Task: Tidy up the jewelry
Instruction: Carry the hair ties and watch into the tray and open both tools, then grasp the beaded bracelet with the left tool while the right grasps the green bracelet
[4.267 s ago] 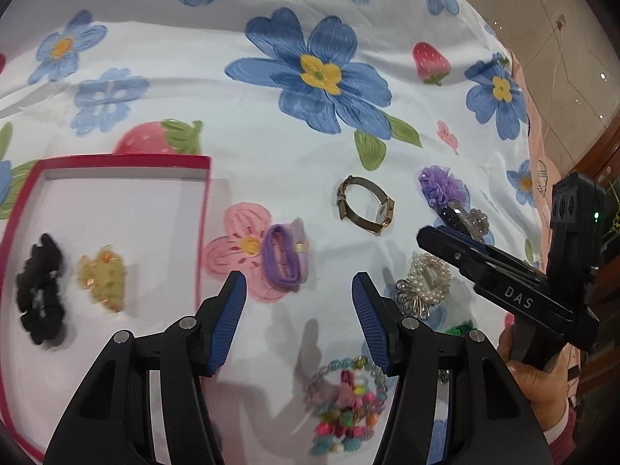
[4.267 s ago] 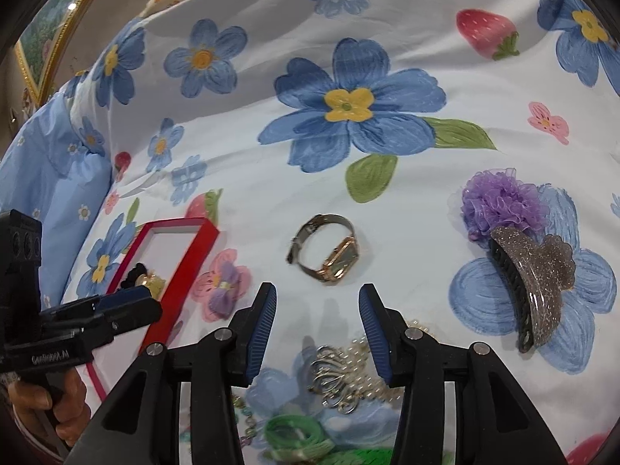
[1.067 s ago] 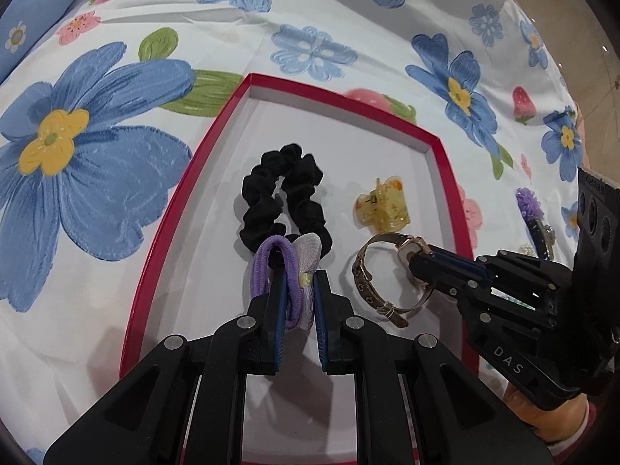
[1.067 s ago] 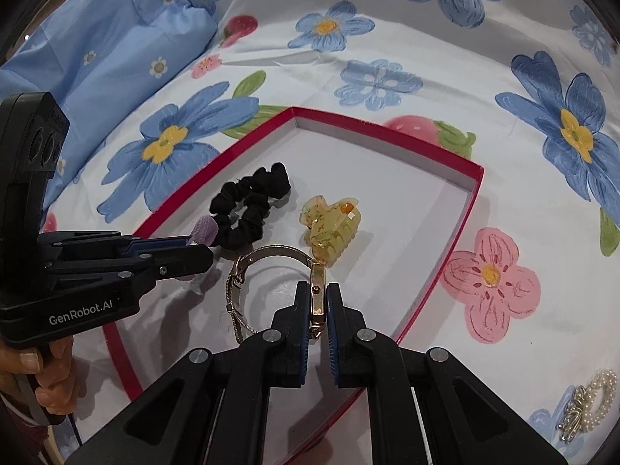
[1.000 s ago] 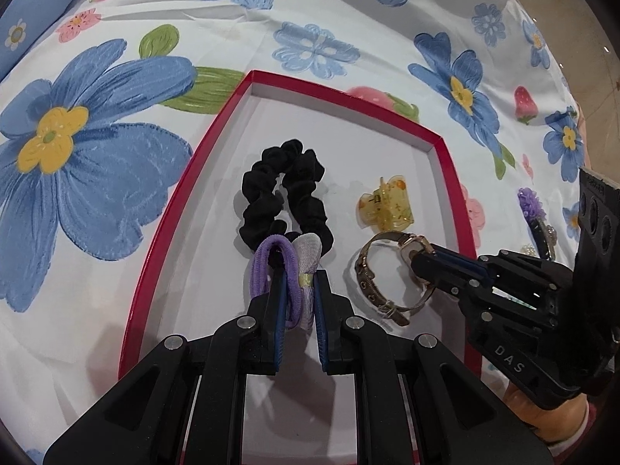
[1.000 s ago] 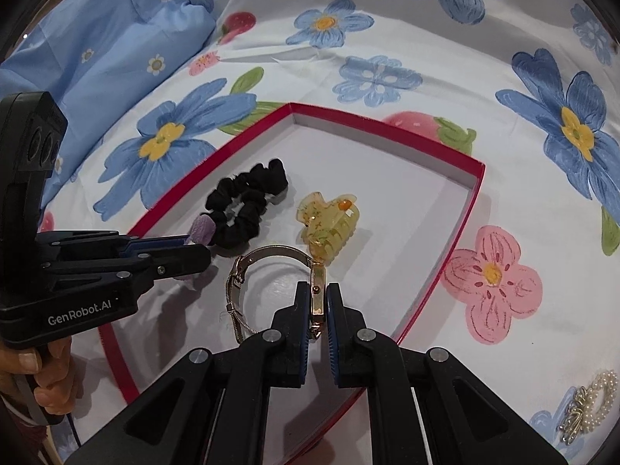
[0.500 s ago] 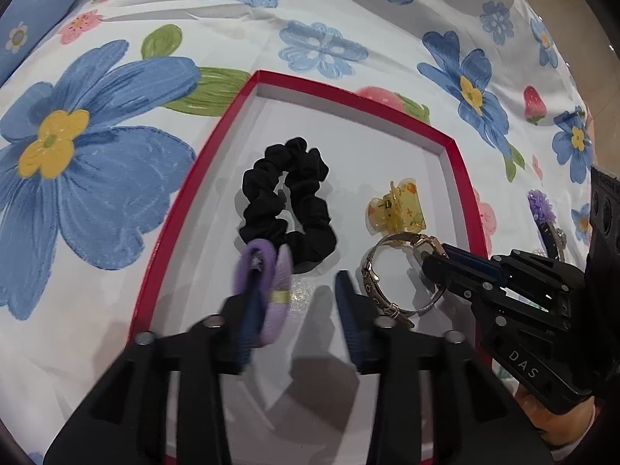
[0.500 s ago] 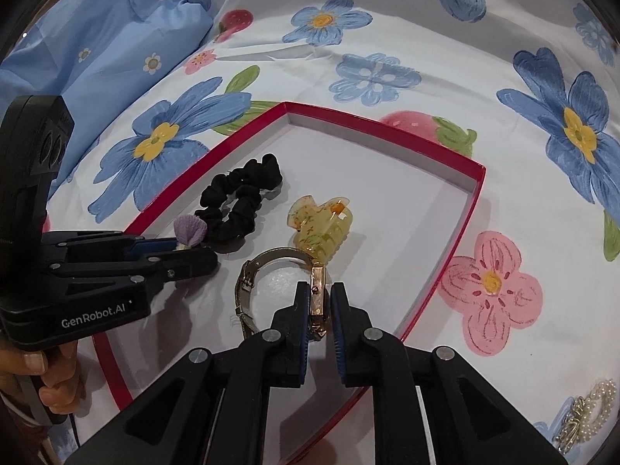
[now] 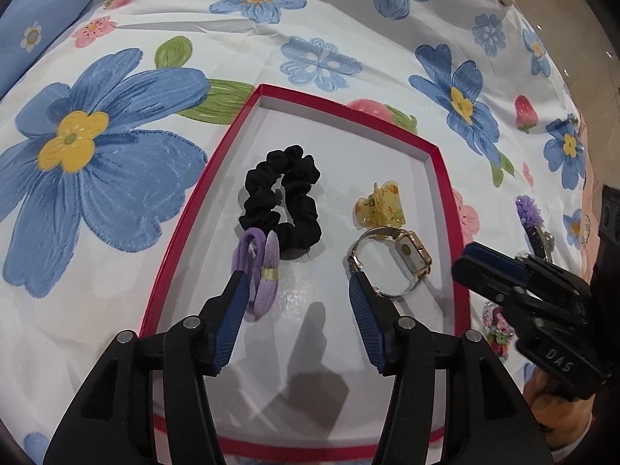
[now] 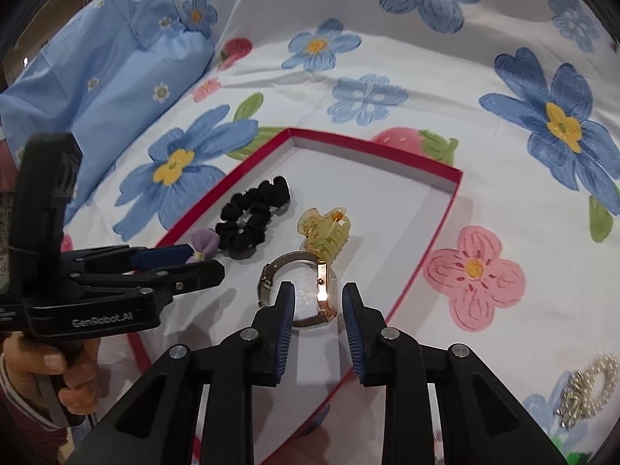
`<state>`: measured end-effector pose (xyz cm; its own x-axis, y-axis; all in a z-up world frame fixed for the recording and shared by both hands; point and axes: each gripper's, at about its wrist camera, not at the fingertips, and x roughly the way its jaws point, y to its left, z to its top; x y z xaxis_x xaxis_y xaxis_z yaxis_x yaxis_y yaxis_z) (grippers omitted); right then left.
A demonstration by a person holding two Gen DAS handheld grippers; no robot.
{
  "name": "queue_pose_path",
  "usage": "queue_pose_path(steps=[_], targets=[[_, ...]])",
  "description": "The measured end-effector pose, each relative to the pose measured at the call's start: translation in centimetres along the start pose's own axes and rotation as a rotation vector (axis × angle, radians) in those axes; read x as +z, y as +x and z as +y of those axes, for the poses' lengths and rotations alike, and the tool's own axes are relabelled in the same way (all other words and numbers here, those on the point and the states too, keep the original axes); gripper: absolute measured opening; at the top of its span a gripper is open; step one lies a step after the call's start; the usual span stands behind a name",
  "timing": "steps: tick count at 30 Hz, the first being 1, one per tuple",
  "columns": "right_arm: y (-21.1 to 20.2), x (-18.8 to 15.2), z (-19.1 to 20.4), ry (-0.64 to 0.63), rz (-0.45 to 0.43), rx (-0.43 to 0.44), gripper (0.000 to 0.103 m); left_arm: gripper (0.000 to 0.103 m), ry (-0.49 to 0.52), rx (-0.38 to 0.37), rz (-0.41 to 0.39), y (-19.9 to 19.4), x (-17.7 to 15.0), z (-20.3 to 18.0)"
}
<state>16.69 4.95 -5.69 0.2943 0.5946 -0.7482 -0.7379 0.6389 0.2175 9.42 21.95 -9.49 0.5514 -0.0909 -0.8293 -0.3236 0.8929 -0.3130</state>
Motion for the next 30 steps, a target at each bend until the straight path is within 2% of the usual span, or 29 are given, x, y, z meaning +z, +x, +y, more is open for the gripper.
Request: queue_pose_path(steps=[6, 14, 17, 30], targets=[[-3.1, -1.1, -1.2, 0.045, -0.052, 0.004, 0.028, 0.054, -0.004, -0.024, -0.032, -1.9, -0.8, -1.0], [-6.4, -3.5, -3.4, 0.114, -0.087, -0.017, 0.029, 0.057, 0.038, -0.082, -0.054, -3.7, -1.9, -4.5], [-7.7, -4.6, -4.3, 0.135, -0.098, -0.030, 0.037, 0.057, 0.054, -0.106, -0.058, -4.2, -2.4, -6.0], [-13.4, -11.1, -9.1, 0.262, -0.139, -0.109, 0.042, 0.059, 0.150, -0.170, -0.021, -4.0, -4.7, -12.3]])
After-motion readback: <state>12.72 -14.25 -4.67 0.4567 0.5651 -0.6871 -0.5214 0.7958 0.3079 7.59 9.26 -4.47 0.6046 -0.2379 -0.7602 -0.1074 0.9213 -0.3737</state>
